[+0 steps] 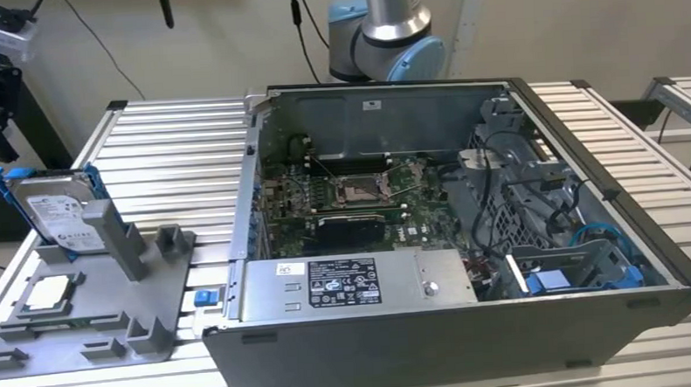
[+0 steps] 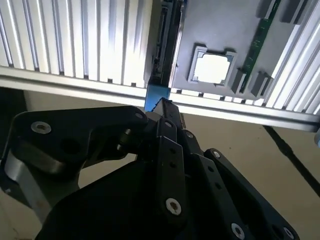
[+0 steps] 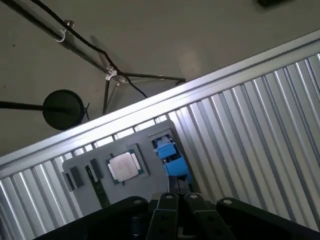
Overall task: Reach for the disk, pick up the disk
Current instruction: 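Pick up the disk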
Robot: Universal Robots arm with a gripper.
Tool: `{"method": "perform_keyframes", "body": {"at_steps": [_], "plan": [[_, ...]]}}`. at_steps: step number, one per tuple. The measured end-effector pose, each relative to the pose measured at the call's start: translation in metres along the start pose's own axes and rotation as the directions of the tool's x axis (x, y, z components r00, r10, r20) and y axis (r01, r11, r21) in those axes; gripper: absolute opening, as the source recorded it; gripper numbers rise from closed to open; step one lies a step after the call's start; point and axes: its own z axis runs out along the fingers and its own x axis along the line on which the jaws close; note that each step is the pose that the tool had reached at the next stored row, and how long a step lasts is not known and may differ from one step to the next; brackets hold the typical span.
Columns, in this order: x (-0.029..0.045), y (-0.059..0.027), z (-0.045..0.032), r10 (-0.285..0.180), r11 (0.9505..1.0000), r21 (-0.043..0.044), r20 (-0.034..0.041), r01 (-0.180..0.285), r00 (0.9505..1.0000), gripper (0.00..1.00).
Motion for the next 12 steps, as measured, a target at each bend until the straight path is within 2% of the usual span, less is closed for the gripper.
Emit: {"method": "perform_keyframes", "body": {"at_steps": [5, 8, 12], "plan": [[0.0, 0.0, 0.0001, -0.09, 0.9959, 0.0013, -0.0026, 0.09, 0.9959, 0.0], [-0.0001, -0.0001, 0.0004, -0.144, 0.9896, 0.008, -0.0027, 0.144, 0.9896, 0.0], [0.0, -0.0001, 0.0015, -0.208, 0.978, 0.0082, -0.0046, 0.208, 0.978, 0.0]]}}
